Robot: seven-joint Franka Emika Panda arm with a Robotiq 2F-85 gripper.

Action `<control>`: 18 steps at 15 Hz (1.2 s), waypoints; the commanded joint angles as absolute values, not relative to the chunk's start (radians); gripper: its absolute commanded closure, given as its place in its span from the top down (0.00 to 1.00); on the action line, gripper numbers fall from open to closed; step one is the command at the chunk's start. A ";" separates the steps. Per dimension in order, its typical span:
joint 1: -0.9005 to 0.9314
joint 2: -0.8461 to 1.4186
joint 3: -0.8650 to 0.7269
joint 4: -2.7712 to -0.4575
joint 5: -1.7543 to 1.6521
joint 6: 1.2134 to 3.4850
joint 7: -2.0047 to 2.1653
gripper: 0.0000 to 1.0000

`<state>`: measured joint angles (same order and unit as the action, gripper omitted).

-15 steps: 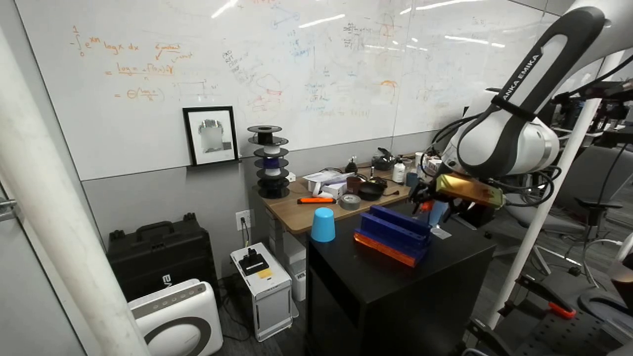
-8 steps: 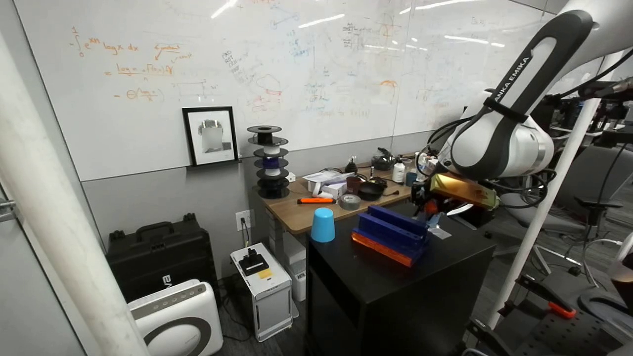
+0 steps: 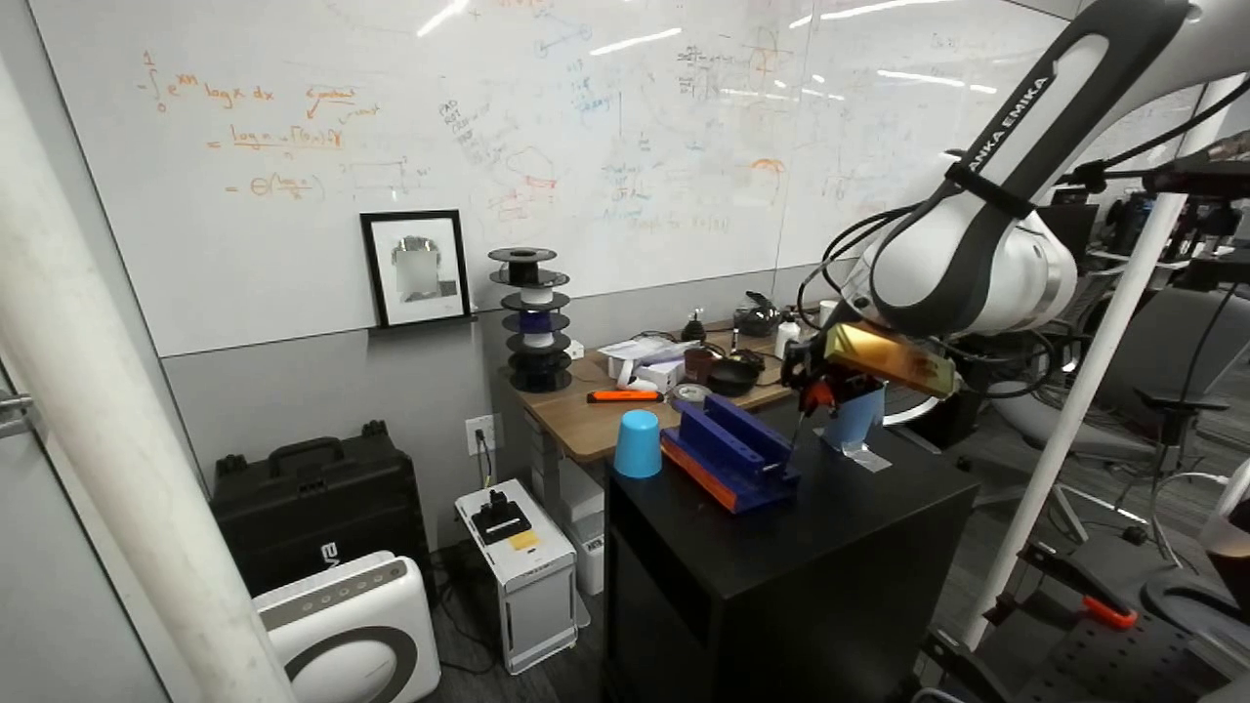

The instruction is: Pick the tool with the orange handle and put it in the cup

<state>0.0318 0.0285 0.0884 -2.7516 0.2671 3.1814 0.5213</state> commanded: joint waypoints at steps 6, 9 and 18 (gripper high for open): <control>0.028 -0.183 0.062 -2.748 0.268 2.925 0.444 0.03; -0.008 -0.206 0.050 -2.749 0.223 2.841 0.446 0.03; -0.123 -0.154 0.020 -2.757 0.031 2.793 0.460 0.03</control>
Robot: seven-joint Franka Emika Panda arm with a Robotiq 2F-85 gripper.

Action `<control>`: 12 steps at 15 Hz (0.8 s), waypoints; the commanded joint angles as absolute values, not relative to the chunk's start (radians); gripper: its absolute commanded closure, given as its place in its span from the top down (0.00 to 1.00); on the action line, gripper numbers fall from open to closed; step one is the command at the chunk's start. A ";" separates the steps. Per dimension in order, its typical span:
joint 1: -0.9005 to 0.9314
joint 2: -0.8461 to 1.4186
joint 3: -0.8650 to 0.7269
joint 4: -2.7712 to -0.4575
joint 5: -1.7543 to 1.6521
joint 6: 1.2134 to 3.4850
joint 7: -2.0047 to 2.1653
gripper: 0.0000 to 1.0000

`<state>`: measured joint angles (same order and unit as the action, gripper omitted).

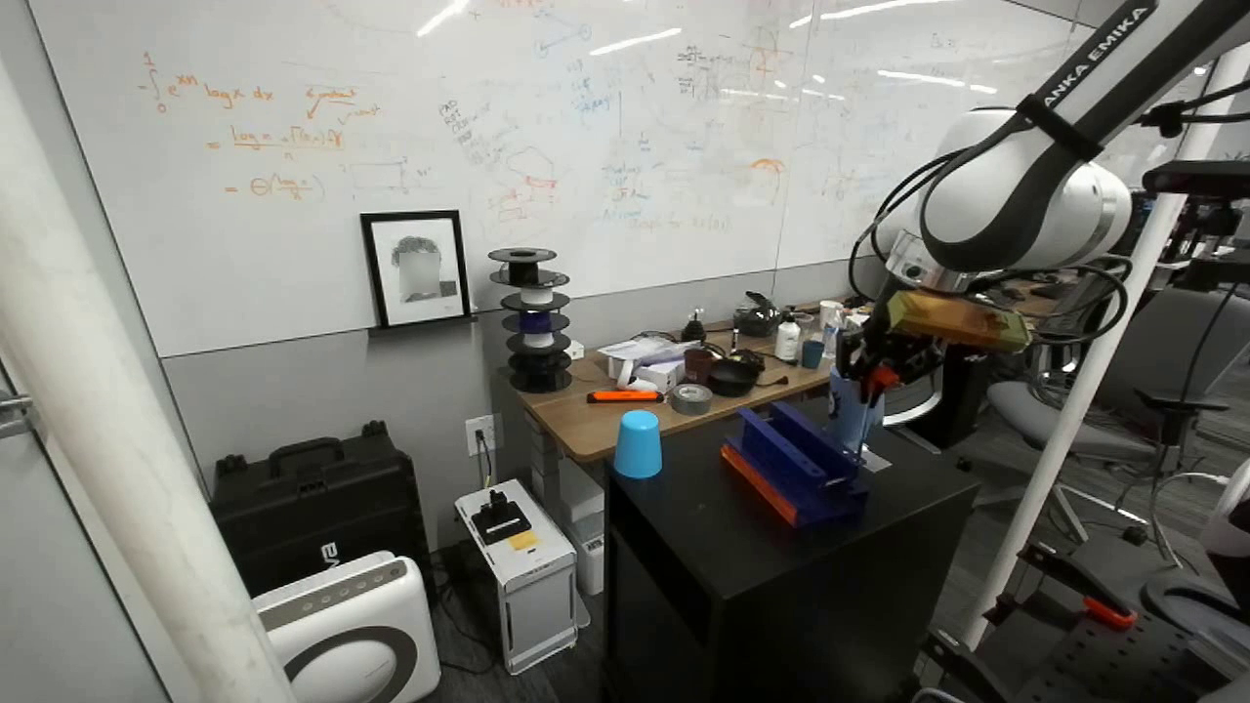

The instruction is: Pick the tool with the orange handle and put it in the cup

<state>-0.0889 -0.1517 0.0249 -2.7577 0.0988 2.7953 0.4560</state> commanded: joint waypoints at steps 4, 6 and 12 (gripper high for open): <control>-0.139 -0.194 0.012 -2.757 -0.011 2.777 0.455 0.03; -0.135 -0.234 0.015 -2.755 -0.011 2.767 0.450 0.03; -0.119 -0.404 0.026 -2.745 0.032 2.701 0.412 0.03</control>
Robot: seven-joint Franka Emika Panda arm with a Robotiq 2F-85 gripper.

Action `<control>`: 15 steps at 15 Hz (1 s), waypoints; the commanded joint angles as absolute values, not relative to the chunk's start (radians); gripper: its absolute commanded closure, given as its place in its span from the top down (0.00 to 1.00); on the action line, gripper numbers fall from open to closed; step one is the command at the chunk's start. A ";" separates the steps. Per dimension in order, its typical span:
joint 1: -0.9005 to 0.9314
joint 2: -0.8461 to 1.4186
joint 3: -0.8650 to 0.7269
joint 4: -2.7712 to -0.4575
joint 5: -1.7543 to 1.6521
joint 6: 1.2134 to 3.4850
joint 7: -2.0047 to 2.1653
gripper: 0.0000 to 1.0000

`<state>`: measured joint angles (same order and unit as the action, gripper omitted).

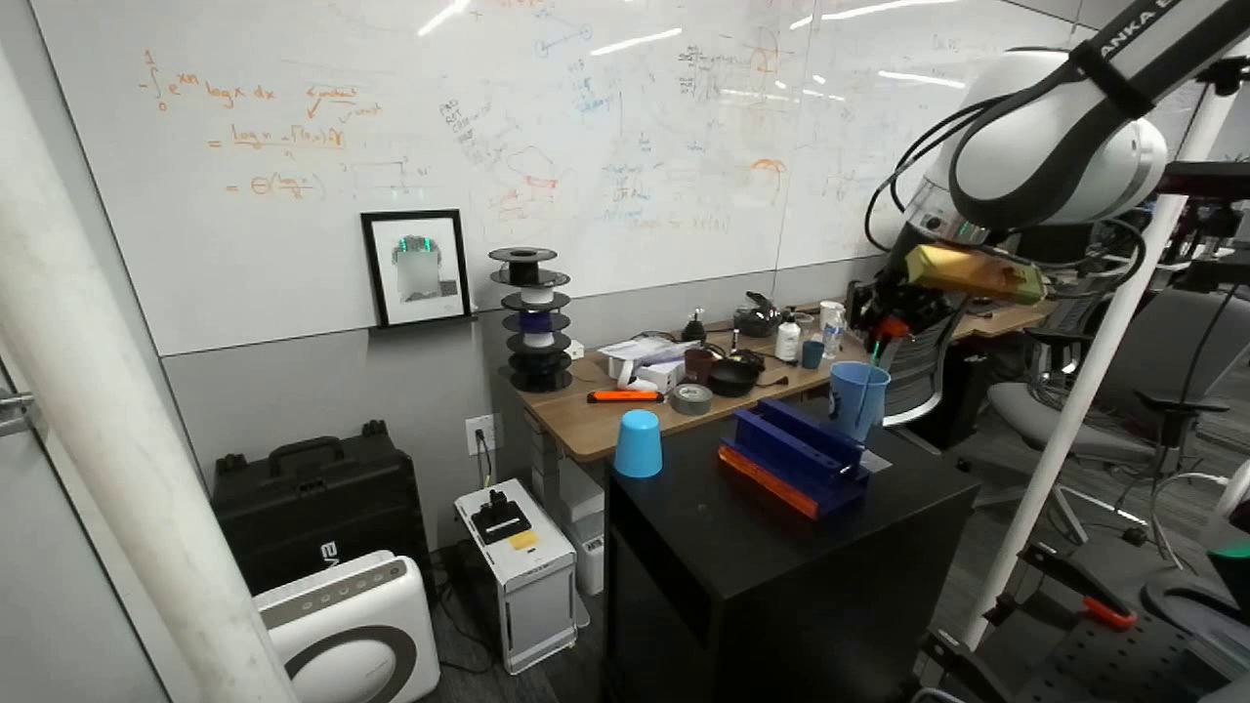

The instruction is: Pick the tool with the orange handle and put it in the cup

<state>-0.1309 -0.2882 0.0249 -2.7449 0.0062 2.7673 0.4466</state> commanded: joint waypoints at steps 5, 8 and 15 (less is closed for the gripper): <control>-0.161 -0.468 0.001 -2.695 0.011 2.712 0.350 0.03; -0.175 -0.408 -0.040 -2.633 0.022 2.781 0.294 0.03; -0.183 -0.156 -0.101 -2.499 0.059 2.813 0.281 0.03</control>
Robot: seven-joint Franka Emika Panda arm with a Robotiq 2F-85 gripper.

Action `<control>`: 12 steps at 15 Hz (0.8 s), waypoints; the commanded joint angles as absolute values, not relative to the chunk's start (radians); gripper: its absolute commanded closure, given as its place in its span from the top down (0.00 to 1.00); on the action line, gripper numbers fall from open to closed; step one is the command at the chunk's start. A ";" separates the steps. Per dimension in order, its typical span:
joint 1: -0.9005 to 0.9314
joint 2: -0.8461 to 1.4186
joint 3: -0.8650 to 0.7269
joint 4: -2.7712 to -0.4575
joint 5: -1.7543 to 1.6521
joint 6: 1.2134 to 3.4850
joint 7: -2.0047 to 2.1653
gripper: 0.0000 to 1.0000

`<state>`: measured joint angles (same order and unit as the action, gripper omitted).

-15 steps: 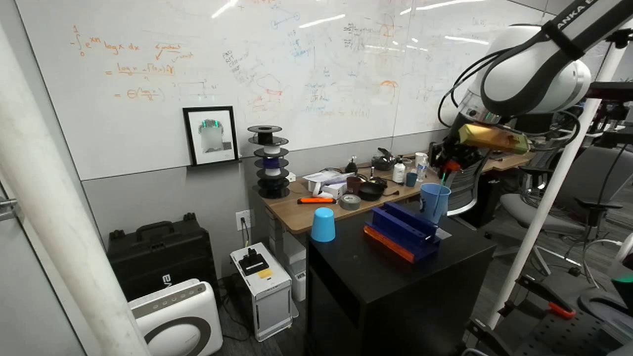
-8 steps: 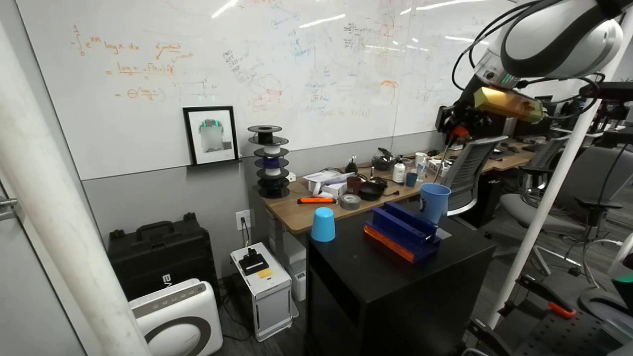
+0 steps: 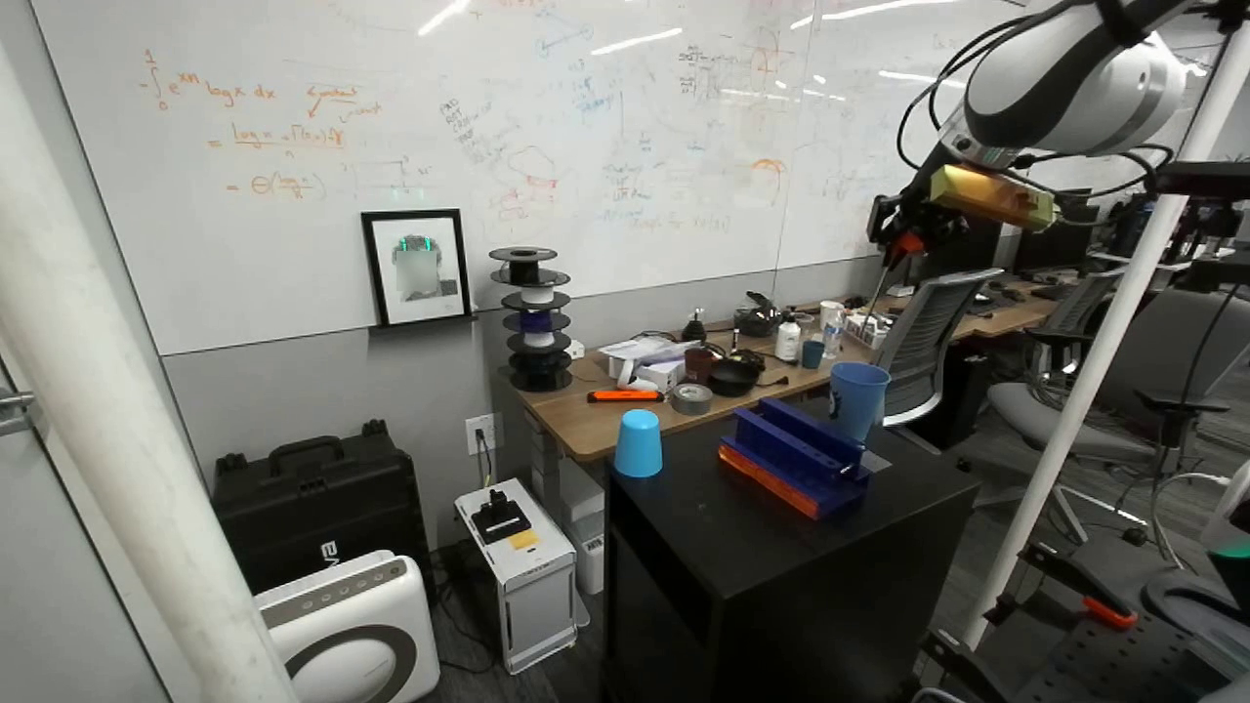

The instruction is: Pick the tool with the orange handle and put it in the cup

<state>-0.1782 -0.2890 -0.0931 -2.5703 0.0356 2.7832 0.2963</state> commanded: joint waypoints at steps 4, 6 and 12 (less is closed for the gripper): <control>-0.189 -0.002 -0.120 -2.451 0.042 2.805 0.301 0.03; -0.188 0.061 -0.137 -2.429 0.032 2.802 0.308 0.03; -0.168 0.005 -0.123 -2.367 0.185 2.664 0.226 0.43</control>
<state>-0.1832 0.0893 -0.1450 -2.4064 0.0732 2.7668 0.2943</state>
